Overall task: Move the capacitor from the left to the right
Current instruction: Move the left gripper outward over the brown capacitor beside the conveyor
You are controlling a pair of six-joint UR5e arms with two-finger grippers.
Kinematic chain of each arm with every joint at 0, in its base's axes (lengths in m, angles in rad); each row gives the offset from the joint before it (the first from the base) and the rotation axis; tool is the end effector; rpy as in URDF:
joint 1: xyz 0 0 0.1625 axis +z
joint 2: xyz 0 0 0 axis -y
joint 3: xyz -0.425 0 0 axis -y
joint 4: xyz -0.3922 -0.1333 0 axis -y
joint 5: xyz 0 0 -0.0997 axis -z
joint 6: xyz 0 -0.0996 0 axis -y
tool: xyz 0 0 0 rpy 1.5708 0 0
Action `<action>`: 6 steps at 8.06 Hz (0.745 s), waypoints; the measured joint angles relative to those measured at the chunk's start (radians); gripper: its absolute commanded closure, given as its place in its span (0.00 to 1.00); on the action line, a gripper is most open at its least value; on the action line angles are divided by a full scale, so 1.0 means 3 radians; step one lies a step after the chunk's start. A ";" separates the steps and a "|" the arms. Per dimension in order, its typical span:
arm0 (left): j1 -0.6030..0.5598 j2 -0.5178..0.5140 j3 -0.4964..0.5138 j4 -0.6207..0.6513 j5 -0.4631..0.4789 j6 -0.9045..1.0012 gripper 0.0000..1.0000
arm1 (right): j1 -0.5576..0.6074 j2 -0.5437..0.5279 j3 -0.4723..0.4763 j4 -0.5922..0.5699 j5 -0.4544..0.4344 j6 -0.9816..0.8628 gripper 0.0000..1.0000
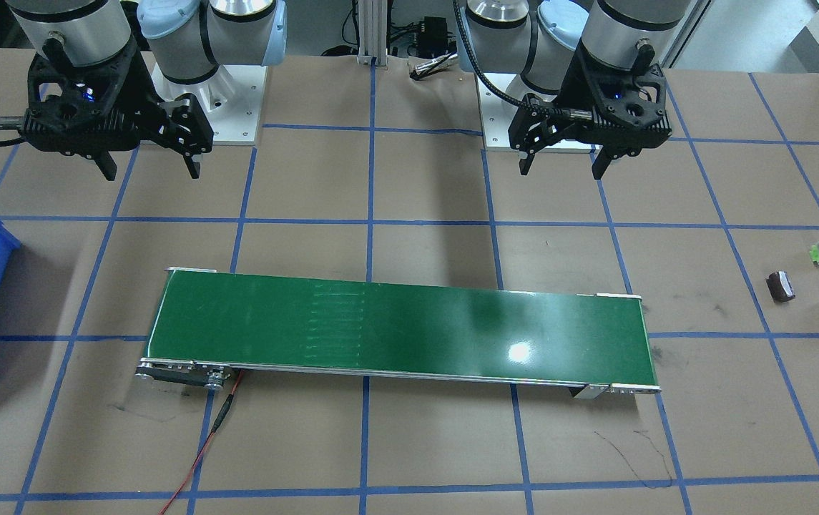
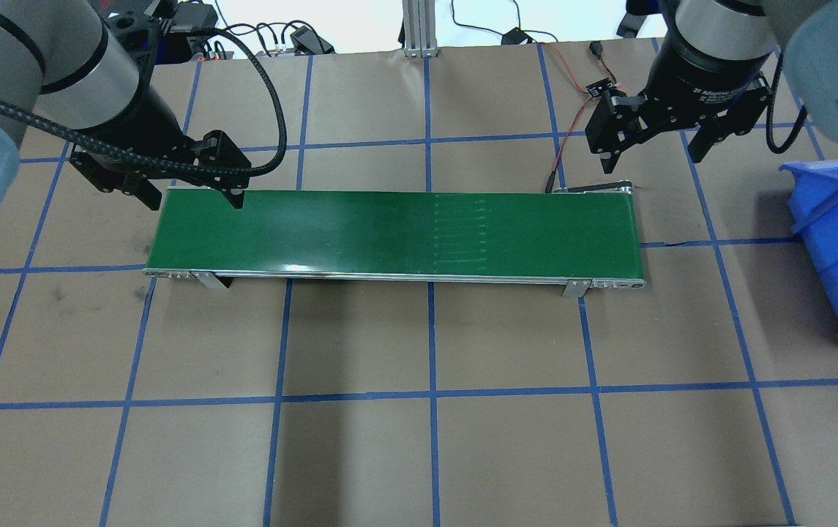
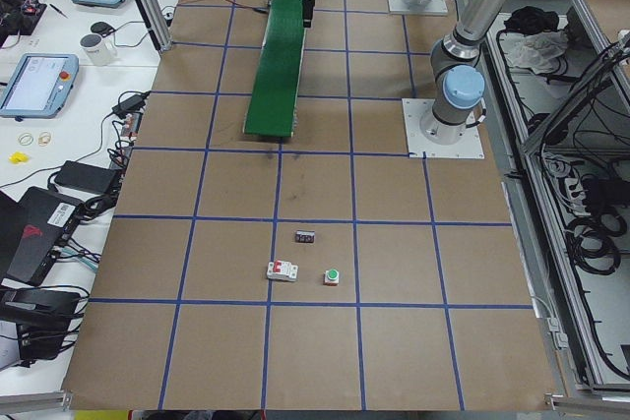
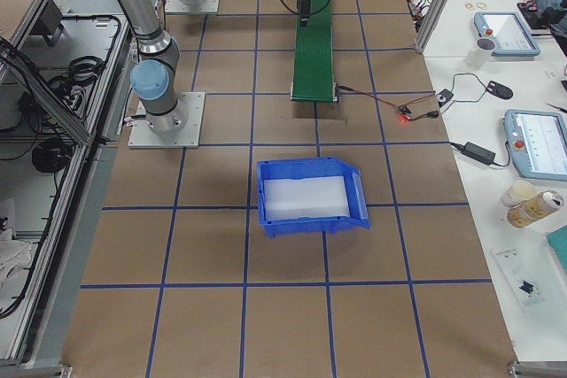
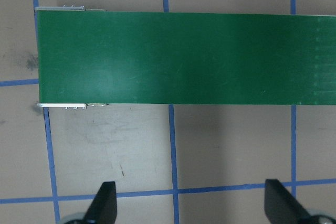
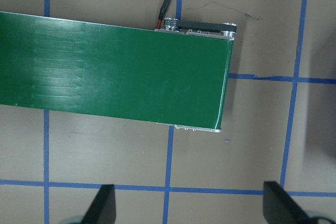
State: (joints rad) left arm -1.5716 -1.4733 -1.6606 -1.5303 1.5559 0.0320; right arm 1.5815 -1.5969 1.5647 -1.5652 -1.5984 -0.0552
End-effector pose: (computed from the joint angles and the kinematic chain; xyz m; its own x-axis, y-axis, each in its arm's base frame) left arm -0.1351 -0.4551 0.4938 -0.9994 0.0335 0.0133 0.0328 0.9983 -0.0486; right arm 0.1357 -0.4818 0.5031 -0.9975 -0.0651 0.0290 -0.0658 0.9975 -0.0250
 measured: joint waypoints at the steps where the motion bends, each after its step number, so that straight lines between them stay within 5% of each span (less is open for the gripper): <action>1: 0.0008 0.0037 -0.0009 -0.0076 0.0010 -0.0004 0.00 | 0.0000 0.0000 0.0000 0.0001 0.0000 0.0000 0.00; 4: 0.0176 0.0038 -0.0017 -0.0205 0.0122 0.0087 0.00 | 0.0000 0.0000 0.0000 0.0001 -0.0003 -0.0002 0.00; 6: 0.0765 -0.0038 -0.0013 -0.0185 0.0144 0.0675 0.00 | 0.0000 -0.0003 0.0000 0.0001 -0.0001 0.0000 0.00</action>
State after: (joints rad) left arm -1.3421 -1.4848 -1.6646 -1.5858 1.5990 0.2344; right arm 1.5816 -1.5978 1.5646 -1.5647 -1.5987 -0.0553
